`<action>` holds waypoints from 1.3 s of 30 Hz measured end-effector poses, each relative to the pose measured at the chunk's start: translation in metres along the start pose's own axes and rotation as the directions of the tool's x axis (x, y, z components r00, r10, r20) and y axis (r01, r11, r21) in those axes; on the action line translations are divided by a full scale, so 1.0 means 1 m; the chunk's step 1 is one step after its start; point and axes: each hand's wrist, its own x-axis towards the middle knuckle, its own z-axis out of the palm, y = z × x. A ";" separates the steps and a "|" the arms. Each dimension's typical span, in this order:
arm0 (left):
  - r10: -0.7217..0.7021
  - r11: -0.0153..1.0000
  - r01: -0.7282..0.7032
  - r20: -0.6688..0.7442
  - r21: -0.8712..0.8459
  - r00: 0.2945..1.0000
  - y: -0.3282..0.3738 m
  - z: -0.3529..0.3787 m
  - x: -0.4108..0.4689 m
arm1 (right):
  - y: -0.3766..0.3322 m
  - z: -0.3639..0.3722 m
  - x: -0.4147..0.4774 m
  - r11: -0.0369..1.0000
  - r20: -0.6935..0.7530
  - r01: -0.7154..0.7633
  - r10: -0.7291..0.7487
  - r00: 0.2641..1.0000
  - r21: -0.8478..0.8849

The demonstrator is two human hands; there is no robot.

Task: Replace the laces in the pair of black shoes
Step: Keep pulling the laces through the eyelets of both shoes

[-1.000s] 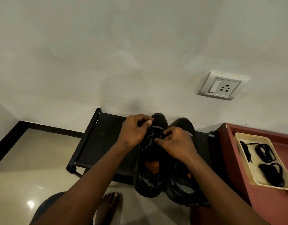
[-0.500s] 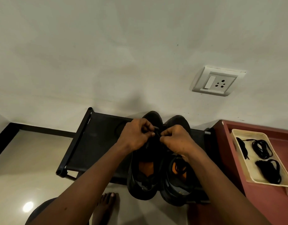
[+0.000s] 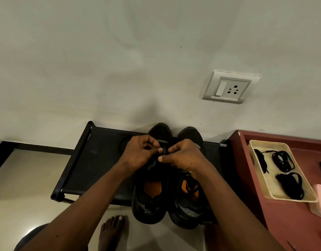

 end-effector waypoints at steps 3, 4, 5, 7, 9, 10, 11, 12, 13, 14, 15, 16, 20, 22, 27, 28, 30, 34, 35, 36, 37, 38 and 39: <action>0.007 1.000 -0.007 -0.031 0.015 1.000 -0.002 0.007 0.001 | 0.002 0.000 0.001 1.000 0.002 -0.001 0.001 1.000 0.012; 0.015 0.999 -0.014 -0.040 0.034 0.999 -0.003 0.009 0.001 | 0.003 0.001 0.002 1.000 0.000 0.000 0.000 1.000 0.014; 0.026 0.998 -0.024 -0.039 0.055 0.999 -0.003 0.009 0.002 | 0.004 0.001 0.003 1.000 -0.004 0.003 -0.003 1.000 0.016; 0.040 0.996 -0.039 -0.001 0.075 0.999 -0.004 0.007 0.004 | 0.007 0.001 0.004 1.000 -0.009 0.015 -0.015 1.000 0.021; 0.043 0.998 -0.045 0.045 0.047 0.998 -0.004 0.004 0.005 | 0.009 -0.001 0.003 0.999 -0.002 0.033 -0.033 0.999 0.008; 0.047 0.998 -0.048 0.053 0.027 0.997 -0.004 0.004 0.005 | 0.010 -0.001 0.004 0.999 -0.001 0.041 -0.041 0.999 -0.010; 0.052 0.999 -0.053 0.043 0.013 0.998 -0.004 0.005 0.004 | 0.011 -0.002 0.004 0.999 -0.005 0.046 -0.047 0.999 -0.029; 0.058 0.998 -0.058 0.016 0.005 0.998 -0.004 0.008 0.004 | 0.011 -0.003 0.004 0.998 -0.015 0.048 -0.049 0.999 -0.046; 0.062 0.998 -0.062 -0.021 0.004 0.998 -0.005 0.012 0.003 | 0.012 -0.003 0.005 0.997 -0.028 0.049 -0.050 0.998 -0.056; 0.065 0.998 -0.064 -0.060 0.007 0.996 -0.006 0.016 0.002 | 0.012 -0.005 0.005 0.997 -0.042 0.049 -0.052 0.998 -0.060; 0.066 0.998 -0.065 -0.100 0.013 0.993 -0.007 0.020 0.002 | 0.013 -0.006 0.005 0.997 -0.048 0.052 -0.055 0.997 -0.059; 0.069 0.998 -0.067 -0.135 0.019 0.988 -0.007 0.023 0.001 | 0.013 -0.008 0.004 0.998 -0.044 0.051 -0.053 0.998 -0.044; 0.116 0.990 -0.099 -0.190 0.099 0.975 -0.004 0.029 0.001 | 0.012 -0.009 0.002 0.998 0.005 0.046 -0.046 0.999 0.032; 0.135 0.981 -0.105 -0.183 0.165 0.974 -0.002 0.031 0.002 | 0.011 -0.009 0.002 0.998 0.017 0.028 -0.029 0.999 0.062; 0.217 0.905 -0.133 -0.171 0.403 0.961 0.001 0.035 0.007 | 0.010 -0.009 0.003 0.994 0.030 -0.001 -0.002 1.000 0.111; 0.233 0.890 -0.137 -0.175 0.435 0.957 0.001 0.037 0.008 | 0.011 -0.008 0.004 0.992 0.022 -0.006 0.003 1.000 0.129; 0.261 0.850 -0.135 -0.184 0.510 0.948 0.002 0.040 0.011 | 0.011 -0.006 0.005 0.994 -0.027 0.011 -0.008 1.000 0.112; 0.282 0.794 -0.111 -0.200 0.598 0.938 0.001 0.042 0.013 | 0.012 0.000 0.008 0.989 -0.177 0.115 -0.130 0.976 -0.093; 0.279 0.791 -0.105 -0.202 0.602 0.939 0.001 0.043 0.013 | 0.012 0.001 0.009 0.989 -0.194 0.116 -0.133 0.972 -0.096; 0.274 0.791 -0.100 -0.204 0.603 0.940 0.001 0.042 0.013 | 0.012 0.002 0.010 0.990 -0.203 0.108 -0.124 0.971 -0.086; 0.269 0.793 -0.097 -0.203 0.601 0.942 0.001 0.042 0.013 | 0.012 0.002 0.010 0.992 -0.211 0.101 -0.115 0.971 -0.076; 0.263 0.798 -0.096 -0.201 0.595 0.944 0.001 0.041 0.013 | 0.011 0.003 0.009 0.993 -0.216 0.095 -0.108 0.970 -0.070; 0.256 0.806 -0.095 -0.198 0.584 0.946 0.001 0.041 0.013 | 0.011 0.003 0.009 0.993 -0.219 0.091 -0.104 0.970 -0.068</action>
